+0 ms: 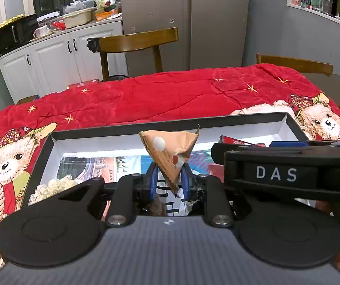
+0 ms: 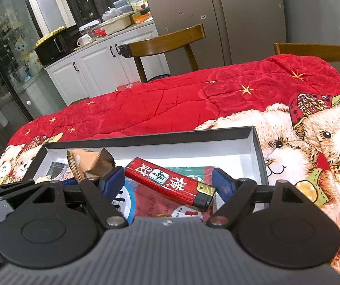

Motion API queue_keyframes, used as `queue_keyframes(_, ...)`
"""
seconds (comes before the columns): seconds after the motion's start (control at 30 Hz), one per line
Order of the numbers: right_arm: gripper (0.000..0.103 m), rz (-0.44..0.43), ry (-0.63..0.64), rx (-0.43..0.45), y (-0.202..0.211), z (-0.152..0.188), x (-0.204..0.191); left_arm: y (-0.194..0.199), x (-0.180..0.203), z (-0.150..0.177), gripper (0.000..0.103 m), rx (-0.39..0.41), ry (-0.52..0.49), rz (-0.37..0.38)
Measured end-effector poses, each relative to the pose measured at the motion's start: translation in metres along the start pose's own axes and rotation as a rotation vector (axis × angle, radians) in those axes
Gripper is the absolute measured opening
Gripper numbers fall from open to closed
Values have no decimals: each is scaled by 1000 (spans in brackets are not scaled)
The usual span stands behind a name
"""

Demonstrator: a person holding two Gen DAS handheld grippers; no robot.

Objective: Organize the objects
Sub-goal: 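Lower the triangle and lighter into the box and open both tools, then withdraw both tools and move the left tool toward the blue binder clips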

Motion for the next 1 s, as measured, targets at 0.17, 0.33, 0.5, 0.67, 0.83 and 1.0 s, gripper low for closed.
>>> queue_keyframes(0.17,80,8,3,2,0,0,0,0,1,0,25,-1,-1,-1)
queue_keyframes(0.33,81,10,10,12,0,1,-2,0,3,0,25,-4,-11,16)
queue_keyframes(0.5,89,-20,13,29,3,0,-5,2,3,-2,39,-8,-23,31)
queue_keyframes(0.67,92,-94,-56,69,11,-7,-4,13,-2,-11,57,15,-6,57)
queue_keyframes(0.83,92,-104,-46,108,33,-19,-4,31,-6,-22,67,45,18,77)
queue_keyframes(1.0,92,-98,-42,216,84,-40,-7,65,-5,-37,68,85,76,172)
Point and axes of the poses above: each gripper's, at about its wrist camera, not at the fingertips, and y roughly against the way its jaws point, x to its right, z to its underside, the point moved 8 cm from there along -y, roughly the way its jaws point, and after that the axes turned 5 degrees about y, right-handed, at the moved point
